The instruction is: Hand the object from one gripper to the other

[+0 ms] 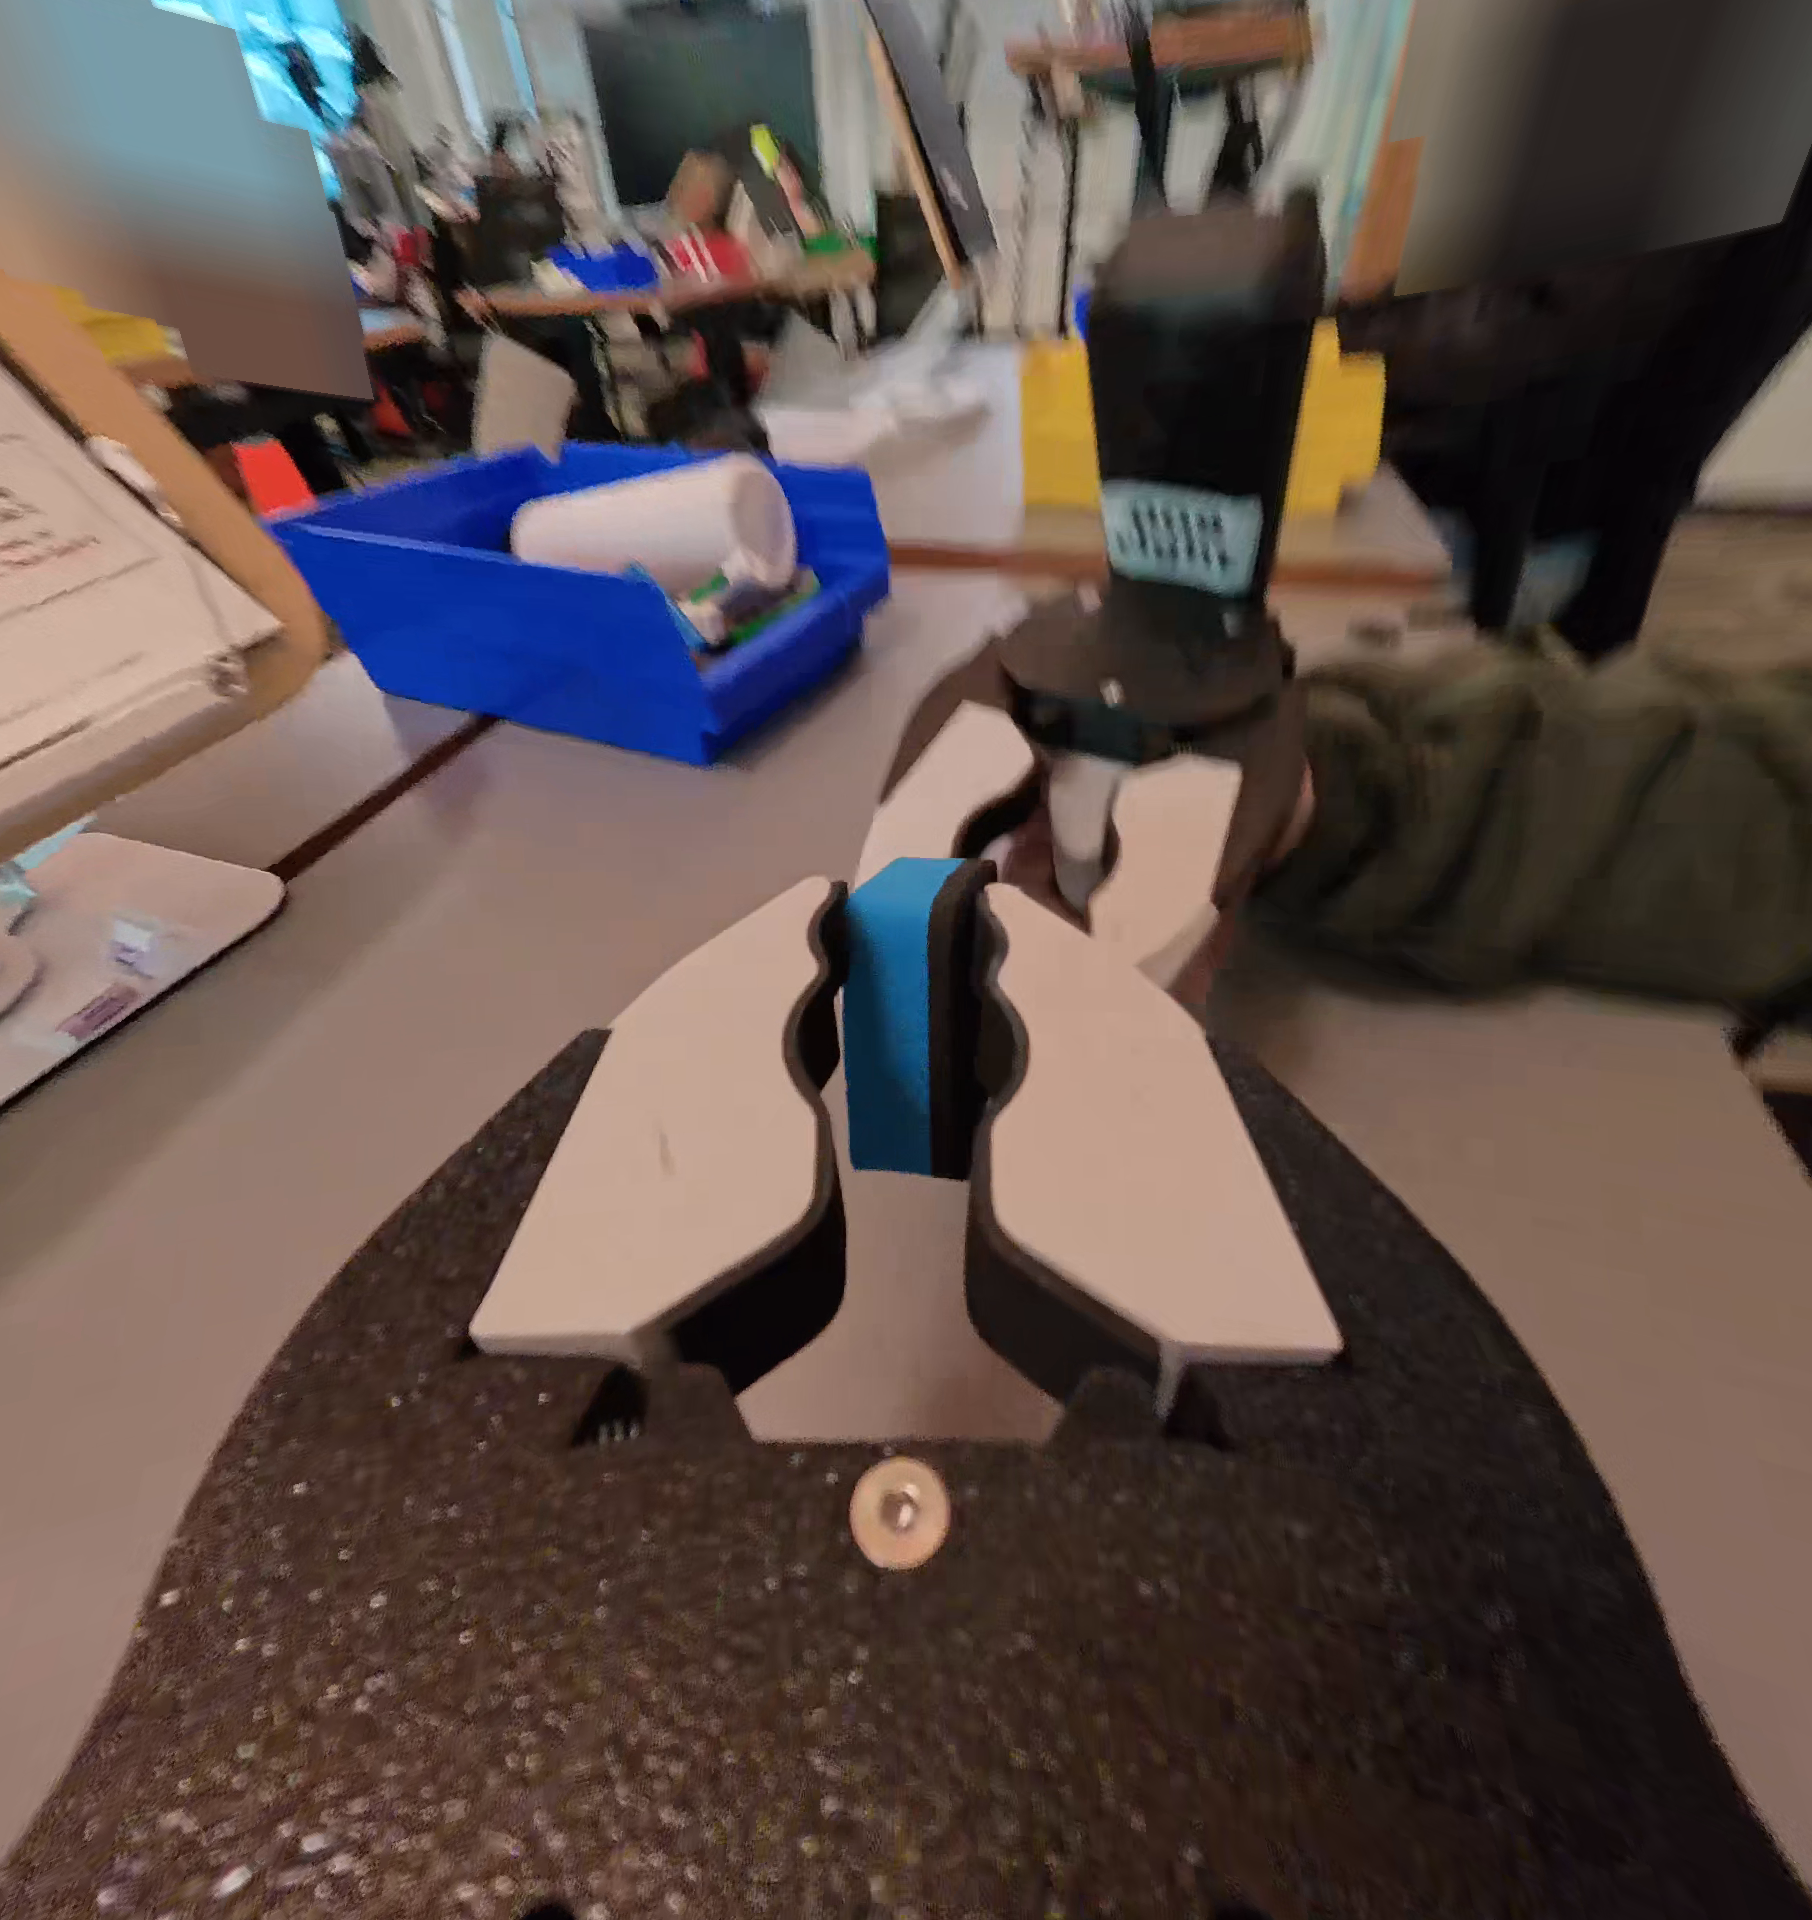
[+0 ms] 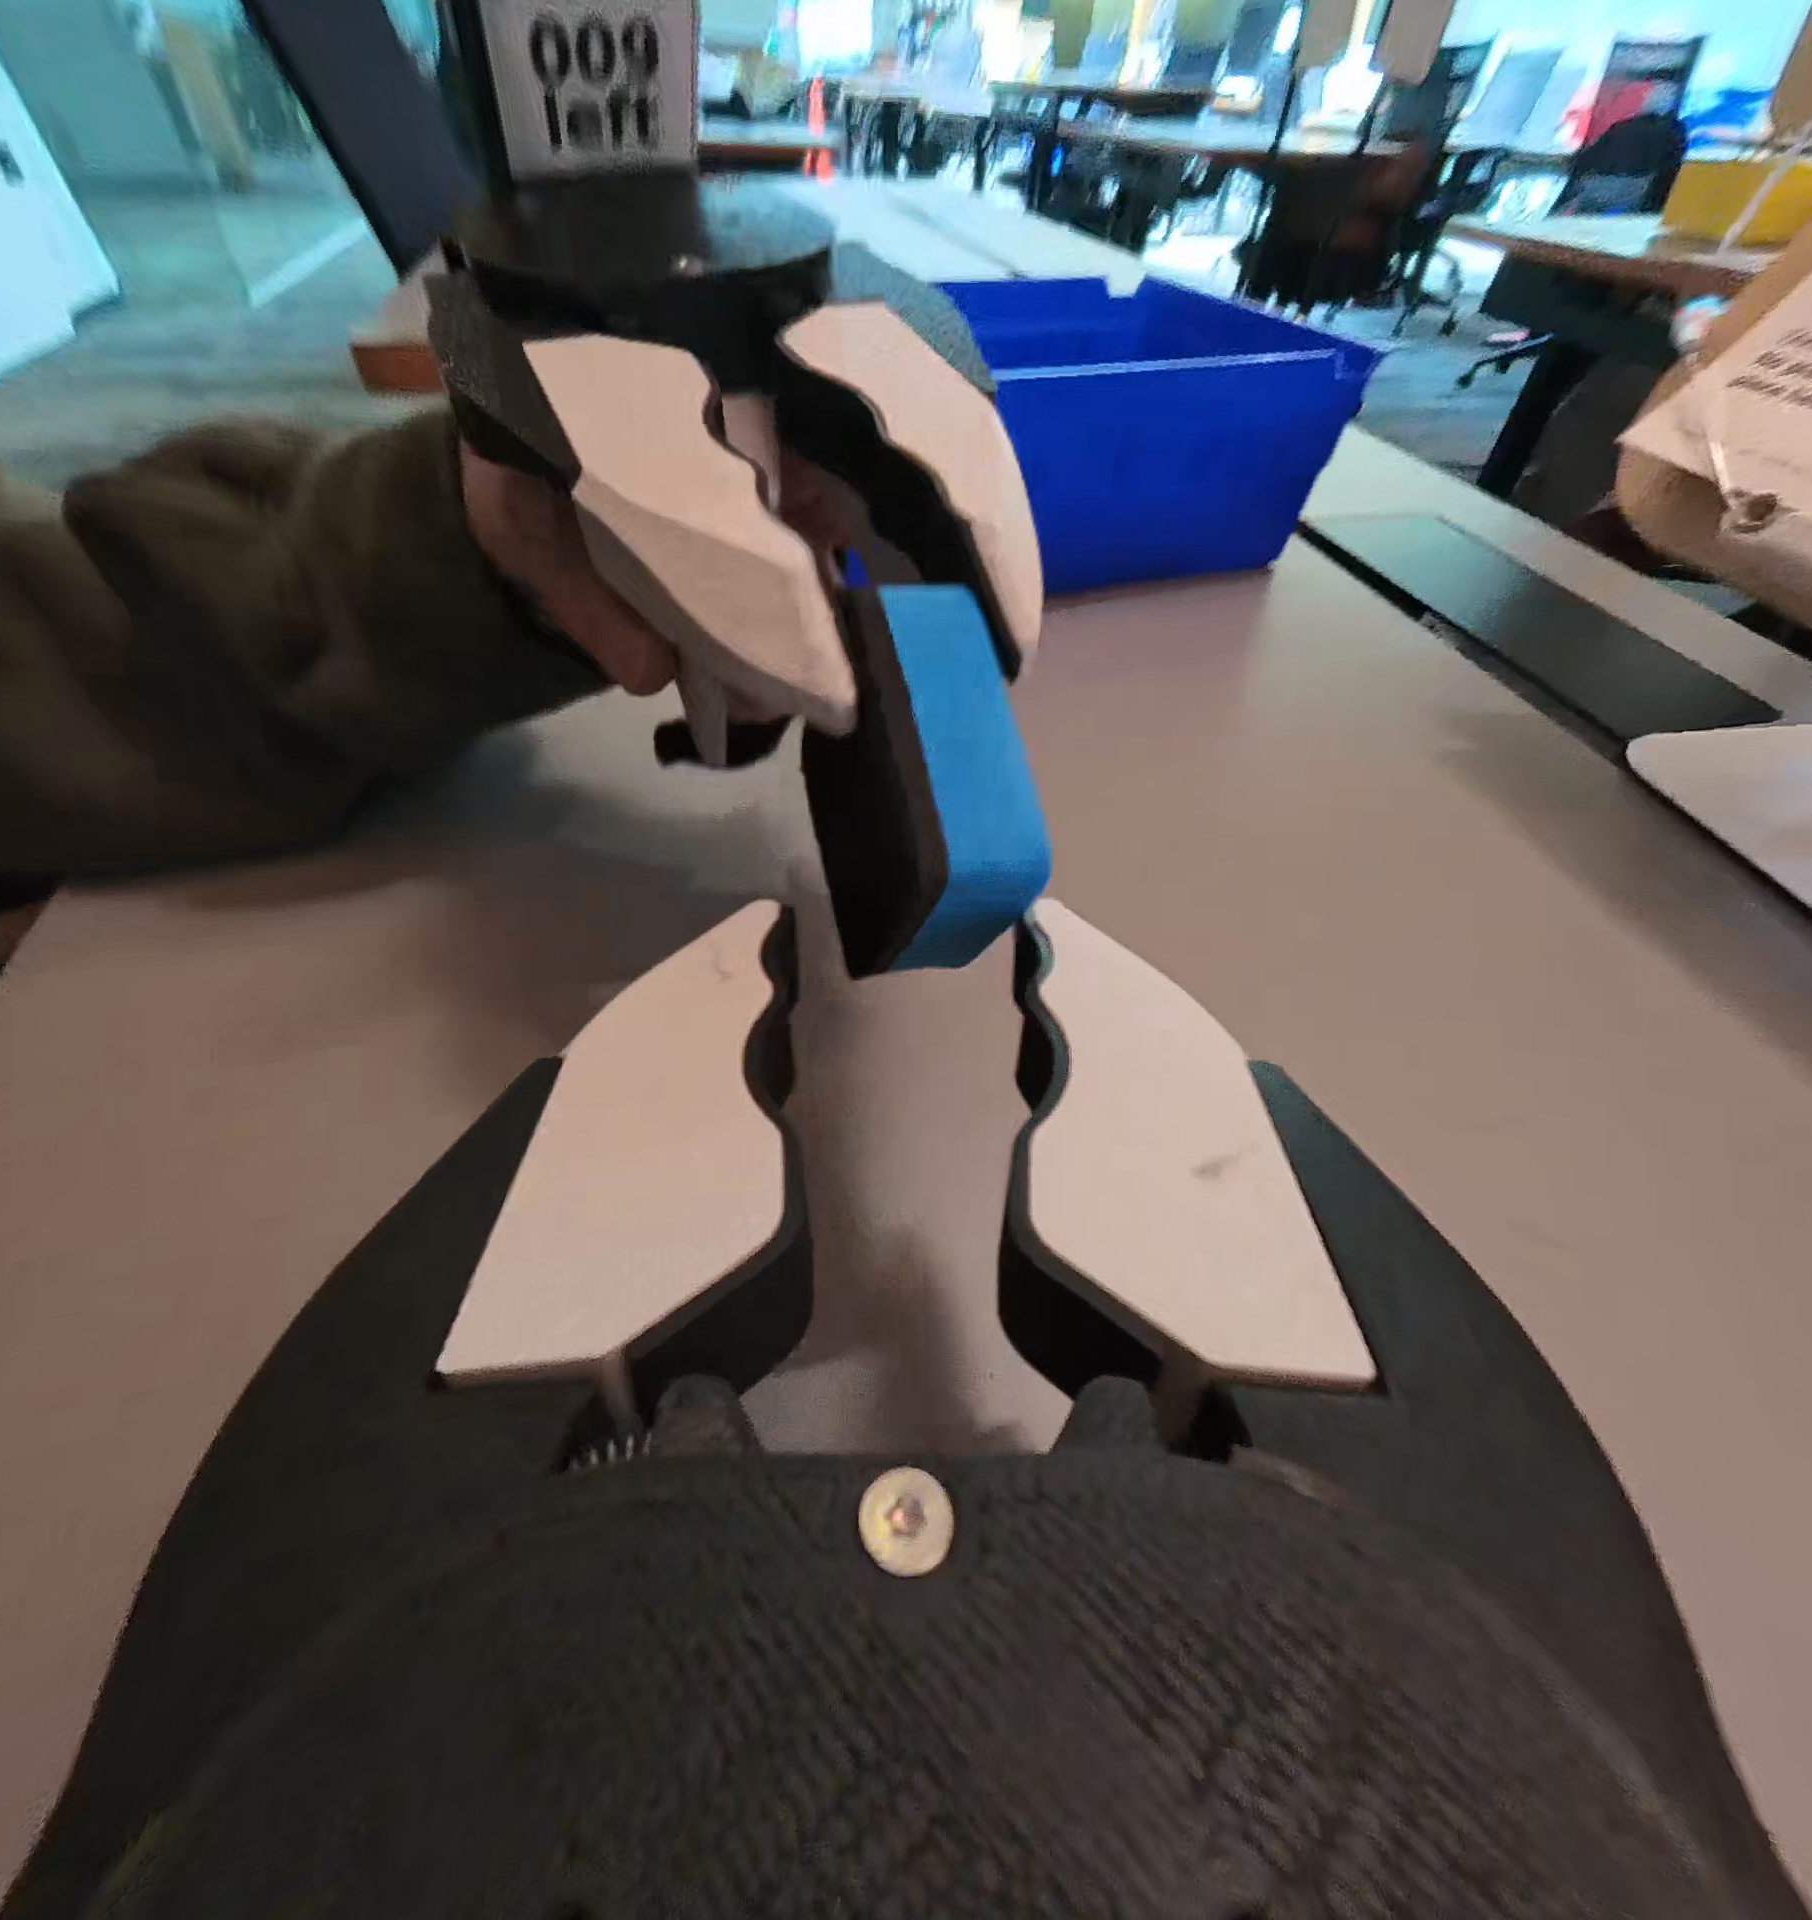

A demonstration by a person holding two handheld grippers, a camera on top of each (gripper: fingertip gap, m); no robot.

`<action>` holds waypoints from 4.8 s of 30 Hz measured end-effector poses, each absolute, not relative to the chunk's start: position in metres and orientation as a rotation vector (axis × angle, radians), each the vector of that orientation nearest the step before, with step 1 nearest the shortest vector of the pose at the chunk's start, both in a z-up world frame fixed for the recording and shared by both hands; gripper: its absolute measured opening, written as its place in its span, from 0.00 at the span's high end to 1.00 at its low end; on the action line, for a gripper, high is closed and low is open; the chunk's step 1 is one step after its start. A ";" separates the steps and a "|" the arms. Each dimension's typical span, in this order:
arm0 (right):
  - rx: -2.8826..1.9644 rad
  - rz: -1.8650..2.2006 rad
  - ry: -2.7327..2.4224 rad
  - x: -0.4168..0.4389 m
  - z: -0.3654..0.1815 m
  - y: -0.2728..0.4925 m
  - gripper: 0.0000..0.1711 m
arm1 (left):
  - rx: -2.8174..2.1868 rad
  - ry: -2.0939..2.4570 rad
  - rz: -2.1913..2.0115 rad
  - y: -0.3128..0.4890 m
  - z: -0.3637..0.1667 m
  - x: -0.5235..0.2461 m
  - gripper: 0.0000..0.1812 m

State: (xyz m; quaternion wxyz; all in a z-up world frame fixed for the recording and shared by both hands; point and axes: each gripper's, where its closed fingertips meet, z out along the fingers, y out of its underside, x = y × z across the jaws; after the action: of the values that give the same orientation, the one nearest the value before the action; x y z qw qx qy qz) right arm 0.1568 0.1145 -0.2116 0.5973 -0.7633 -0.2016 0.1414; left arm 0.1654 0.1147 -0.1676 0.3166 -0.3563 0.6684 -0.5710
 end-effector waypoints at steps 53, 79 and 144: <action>-1.438 -0.390 -0.718 0.162 -0.189 0.122 0.63 | -1.675 1.305 -2.321 0.129 -0.173 0.178 0.89; -1.723 -0.828 0.710 0.552 -0.164 0.014 0.68 | -1.422 1.507 -1.504 0.168 -0.206 0.189 0.66; -1.617 -0.107 0.321 0.330 -0.200 0.086 0.49 | -2.673 1.149 -0.308 0.541 -0.287 0.048 0.76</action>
State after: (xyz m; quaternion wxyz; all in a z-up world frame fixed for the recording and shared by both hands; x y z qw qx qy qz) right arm 0.3303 0.0861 -0.2000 0.6780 -0.7195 0.1428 -0.0474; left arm 0.0480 0.5410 -0.2871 0.1078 -0.9083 0.3905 -0.1047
